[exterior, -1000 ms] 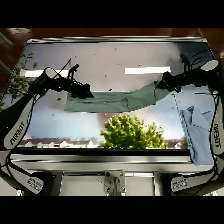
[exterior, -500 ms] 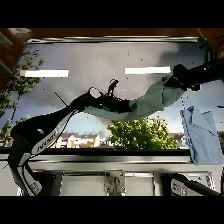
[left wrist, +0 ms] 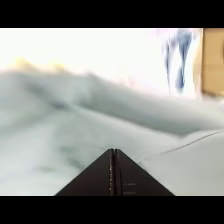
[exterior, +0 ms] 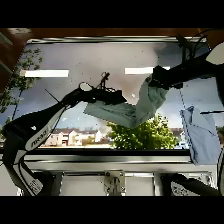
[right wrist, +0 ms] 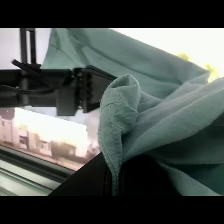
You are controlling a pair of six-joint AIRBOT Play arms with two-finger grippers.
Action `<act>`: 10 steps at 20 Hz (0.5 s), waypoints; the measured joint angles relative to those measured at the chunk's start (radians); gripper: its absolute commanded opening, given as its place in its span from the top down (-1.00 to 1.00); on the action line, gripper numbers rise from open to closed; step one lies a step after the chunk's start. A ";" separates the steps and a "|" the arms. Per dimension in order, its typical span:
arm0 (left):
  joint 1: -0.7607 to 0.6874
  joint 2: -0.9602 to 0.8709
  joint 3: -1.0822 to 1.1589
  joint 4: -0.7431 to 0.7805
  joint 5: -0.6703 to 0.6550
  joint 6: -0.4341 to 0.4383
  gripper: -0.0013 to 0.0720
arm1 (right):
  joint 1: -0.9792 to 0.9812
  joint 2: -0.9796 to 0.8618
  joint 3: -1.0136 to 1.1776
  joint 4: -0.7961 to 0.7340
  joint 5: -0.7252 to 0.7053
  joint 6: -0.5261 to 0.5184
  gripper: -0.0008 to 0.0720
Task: Fold the shirts.
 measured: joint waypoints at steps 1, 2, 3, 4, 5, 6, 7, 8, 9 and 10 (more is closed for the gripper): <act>0.071 0.041 0.000 0.045 -0.018 -0.001 0.87 | 0.041 -0.023 0.000 -0.001 -0.047 0.007 0.81; 0.142 0.084 0.000 0.086 -0.041 -0.002 0.87 | 0.086 -0.052 0.000 -0.003 -0.101 0.013 0.81; 0.221 0.131 0.001 0.124 -0.061 -0.008 0.87 | 0.129 -0.085 0.000 0.001 -0.153 0.017 0.81; 0.297 0.176 0.000 0.153 -0.079 -0.010 0.87 | 0.171 -0.122 0.000 0.010 -0.209 0.023 0.81; 0.378 0.225 0.001 0.175 -0.096 -0.013 0.87 | 0.216 -0.166 0.000 0.028 -0.272 0.025 0.81; 0.447 0.269 0.001 0.190 -0.116 -0.014 0.87 | 0.258 -0.212 0.000 0.057 -0.343 0.026 0.81; 0.515 0.312 0.001 0.201 -0.143 -0.016 0.87 | 0.296 -0.258 0.000 0.092 -0.406 0.026 0.79; 0.572 0.349 0.001 0.210 -0.169 -0.017 0.87 | 0.333 -0.309 0.000 0.137 -0.471 0.030 0.48; 0.625 0.383 0.001 0.217 -0.187 -0.017 0.87 | 0.367 -0.360 0.000 0.188 -0.533 0.031 -0.35; 0.665 0.410 0.001 0.222 -0.212 -0.017 0.87 | 0.395 -0.405 0.000 0.239 -0.586 0.031 -0.79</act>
